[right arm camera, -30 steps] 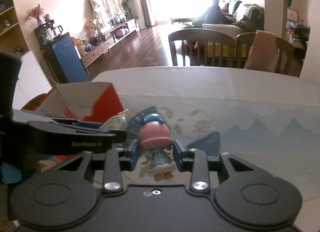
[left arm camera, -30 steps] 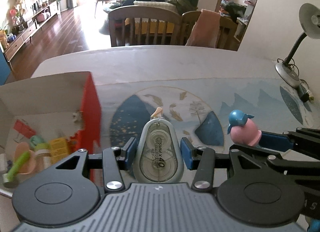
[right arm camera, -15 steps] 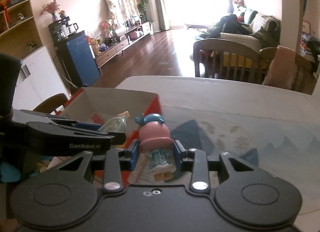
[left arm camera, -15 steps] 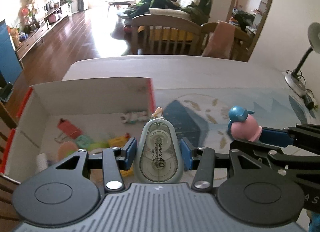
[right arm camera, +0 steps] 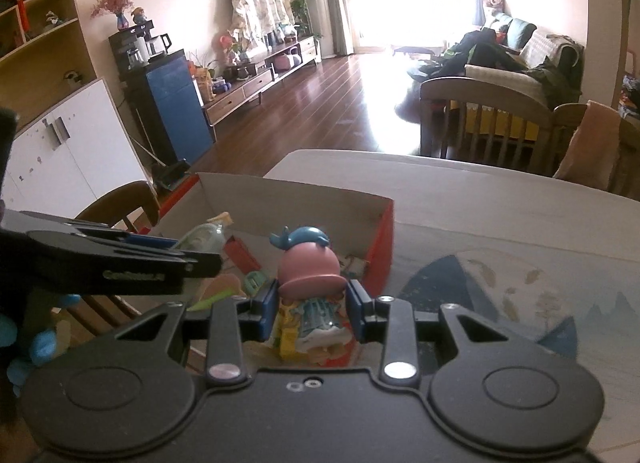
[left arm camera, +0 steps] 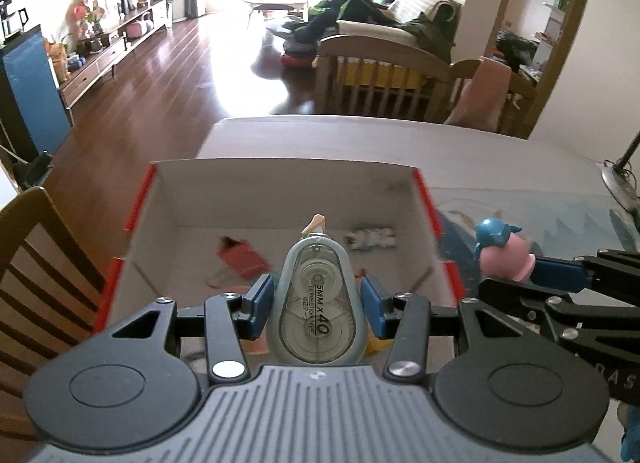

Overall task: Organize rigid objects
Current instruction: 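Carry the tape roller and doll figure over the cardboard box with both tools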

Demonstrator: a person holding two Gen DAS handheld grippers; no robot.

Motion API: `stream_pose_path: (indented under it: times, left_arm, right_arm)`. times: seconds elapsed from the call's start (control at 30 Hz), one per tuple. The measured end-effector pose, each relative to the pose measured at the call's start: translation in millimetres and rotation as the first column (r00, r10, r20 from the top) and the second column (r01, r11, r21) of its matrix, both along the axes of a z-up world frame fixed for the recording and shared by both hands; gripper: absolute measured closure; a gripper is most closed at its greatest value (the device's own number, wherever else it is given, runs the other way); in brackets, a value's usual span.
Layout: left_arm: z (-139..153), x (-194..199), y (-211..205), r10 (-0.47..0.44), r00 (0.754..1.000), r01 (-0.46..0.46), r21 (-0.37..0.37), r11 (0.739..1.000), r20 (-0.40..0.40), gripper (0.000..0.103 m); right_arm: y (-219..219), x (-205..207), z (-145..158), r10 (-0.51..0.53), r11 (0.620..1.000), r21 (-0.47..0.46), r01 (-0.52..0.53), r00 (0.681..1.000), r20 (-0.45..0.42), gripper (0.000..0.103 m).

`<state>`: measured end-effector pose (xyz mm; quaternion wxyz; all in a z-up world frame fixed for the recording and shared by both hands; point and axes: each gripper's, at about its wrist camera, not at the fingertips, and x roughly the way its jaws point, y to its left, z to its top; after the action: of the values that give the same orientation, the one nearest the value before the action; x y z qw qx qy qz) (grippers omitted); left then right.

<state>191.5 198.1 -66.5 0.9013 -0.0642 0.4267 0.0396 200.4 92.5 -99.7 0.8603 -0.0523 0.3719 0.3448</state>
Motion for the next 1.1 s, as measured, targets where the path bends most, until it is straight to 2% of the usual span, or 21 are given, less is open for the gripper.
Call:
stream_pose_path:
  times: [0.5,1.1]
  left_arm:
    - [-25.2,22.9,73.2,0.032,0.998,-0.031,0.028,0.999,-0.059,0.056]
    - [-69.2,58.9,80.0,-0.014,0.989,0.026,0.08,0.996,-0.147,0.056]
  right_arm:
    - [62.1,32.9,-34.3,-0.006,0.998,-0.067,0.005,1.0,-0.023,0.068]
    - [119.2,66.0,-87.9,-0.004,0.979,-0.203,-0.012,0.997,-0.081,0.068]
